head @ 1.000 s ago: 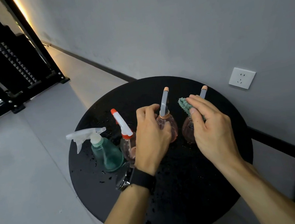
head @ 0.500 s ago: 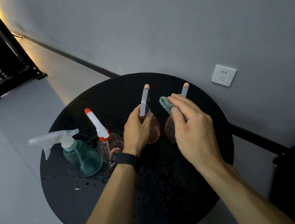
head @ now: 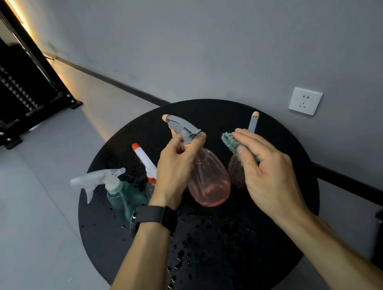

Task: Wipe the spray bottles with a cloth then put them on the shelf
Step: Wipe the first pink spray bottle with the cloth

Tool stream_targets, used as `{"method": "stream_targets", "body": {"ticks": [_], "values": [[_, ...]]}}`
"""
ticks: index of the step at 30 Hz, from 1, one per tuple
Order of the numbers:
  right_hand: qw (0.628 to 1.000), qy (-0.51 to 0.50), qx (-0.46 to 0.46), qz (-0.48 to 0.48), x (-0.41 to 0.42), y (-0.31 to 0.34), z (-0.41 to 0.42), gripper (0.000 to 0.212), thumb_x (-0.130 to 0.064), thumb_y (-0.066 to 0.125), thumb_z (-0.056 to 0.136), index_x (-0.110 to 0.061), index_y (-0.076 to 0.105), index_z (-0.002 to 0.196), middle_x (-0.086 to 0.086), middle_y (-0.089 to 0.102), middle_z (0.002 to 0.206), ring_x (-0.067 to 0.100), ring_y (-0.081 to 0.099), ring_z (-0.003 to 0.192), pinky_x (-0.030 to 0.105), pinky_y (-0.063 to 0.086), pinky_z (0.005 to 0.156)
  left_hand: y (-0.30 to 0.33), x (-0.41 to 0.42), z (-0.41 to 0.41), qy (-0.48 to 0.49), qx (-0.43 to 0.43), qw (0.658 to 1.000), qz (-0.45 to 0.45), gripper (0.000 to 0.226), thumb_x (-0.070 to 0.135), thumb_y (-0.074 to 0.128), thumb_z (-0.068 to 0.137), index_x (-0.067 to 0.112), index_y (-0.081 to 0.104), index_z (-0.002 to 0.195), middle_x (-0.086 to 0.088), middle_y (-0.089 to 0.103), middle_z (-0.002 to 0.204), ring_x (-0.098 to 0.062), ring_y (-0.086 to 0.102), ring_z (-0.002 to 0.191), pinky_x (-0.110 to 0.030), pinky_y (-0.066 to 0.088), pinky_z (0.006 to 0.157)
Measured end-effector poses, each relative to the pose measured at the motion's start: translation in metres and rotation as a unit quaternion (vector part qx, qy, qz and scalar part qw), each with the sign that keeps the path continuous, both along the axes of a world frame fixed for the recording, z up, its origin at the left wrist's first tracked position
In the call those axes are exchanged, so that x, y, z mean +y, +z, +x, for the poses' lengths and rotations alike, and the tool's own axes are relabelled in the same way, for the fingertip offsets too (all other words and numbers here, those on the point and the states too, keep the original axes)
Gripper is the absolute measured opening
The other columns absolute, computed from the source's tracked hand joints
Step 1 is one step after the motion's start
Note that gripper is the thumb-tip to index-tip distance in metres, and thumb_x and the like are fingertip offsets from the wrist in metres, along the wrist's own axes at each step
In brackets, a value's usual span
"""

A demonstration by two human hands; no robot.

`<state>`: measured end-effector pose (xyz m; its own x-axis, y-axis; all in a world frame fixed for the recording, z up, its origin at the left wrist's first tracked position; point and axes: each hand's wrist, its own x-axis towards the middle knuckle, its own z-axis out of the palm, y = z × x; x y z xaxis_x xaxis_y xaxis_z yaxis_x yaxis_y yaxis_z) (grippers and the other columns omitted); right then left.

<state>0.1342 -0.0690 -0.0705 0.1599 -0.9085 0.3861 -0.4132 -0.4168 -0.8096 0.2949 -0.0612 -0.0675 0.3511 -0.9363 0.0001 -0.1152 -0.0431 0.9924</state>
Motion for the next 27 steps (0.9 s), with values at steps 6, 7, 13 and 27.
{"method": "stream_targets", "body": {"ticks": [6, 7, 13, 27], "values": [[0.996, 0.058, -0.006, -0.062, 0.011, 0.003, 0.012, 0.034, -0.004, 0.051, 0.099, -0.008, 0.059, 0.131, -0.012, 0.051, 0.134, 0.0, 0.042, 0.133, 0.008, 0.03, 0.108, 0.007, 0.012, 0.0, -0.011, 0.038, 0.999, -0.01, 0.023, 0.044, 0.059, 0.097, 0.028, 0.067, 0.111, 0.002, 0.067, 0.087, -0.007, 0.067, 0.082, -0.025, 0.055, 0.079], [0.995, 0.07, -0.009, -0.075, 0.013, 0.004, 0.015, 0.034, -0.003, 0.051, 0.098, -0.006, 0.058, 0.132, -0.01, 0.05, 0.135, 0.0, 0.041, 0.134, 0.008, 0.03, 0.108, 0.006, 0.012, 0.0, -0.014, 0.032, 0.999, -0.01, 0.024, 0.047, 0.057, 0.098, 0.029, 0.067, 0.111, 0.003, 0.065, 0.084, -0.008, 0.066, 0.081, -0.027, 0.055, 0.08], [0.984, 0.137, 0.012, -0.111, 0.022, -0.001, 0.032, 0.036, -0.012, 0.045, 0.101, -0.006, 0.054, 0.135, 0.0, 0.05, 0.143, 0.005, 0.038, 0.138, 0.018, 0.031, 0.113, 0.016, 0.014, 0.002, -0.026, 0.168, 0.984, 0.049, 0.034, 0.05, 0.053, 0.098, 0.018, 0.064, 0.101, -0.004, 0.063, 0.089, -0.016, 0.064, 0.081, -0.031, 0.055, 0.071], [0.981, 0.112, -0.044, -0.152, 0.019, 0.005, 0.039, 0.035, -0.012, 0.047, 0.097, -0.008, 0.06, 0.128, -0.01, 0.054, 0.131, 0.005, 0.048, 0.131, 0.014, 0.036, 0.107, 0.019, 0.04, 0.014, -0.094, 0.29, 0.951, 0.044, 0.022, 0.026, 0.049, 0.098, 0.006, 0.059, 0.101, -0.018, 0.055, 0.096, -0.032, 0.057, 0.088, -0.045, 0.051, 0.083]]}}
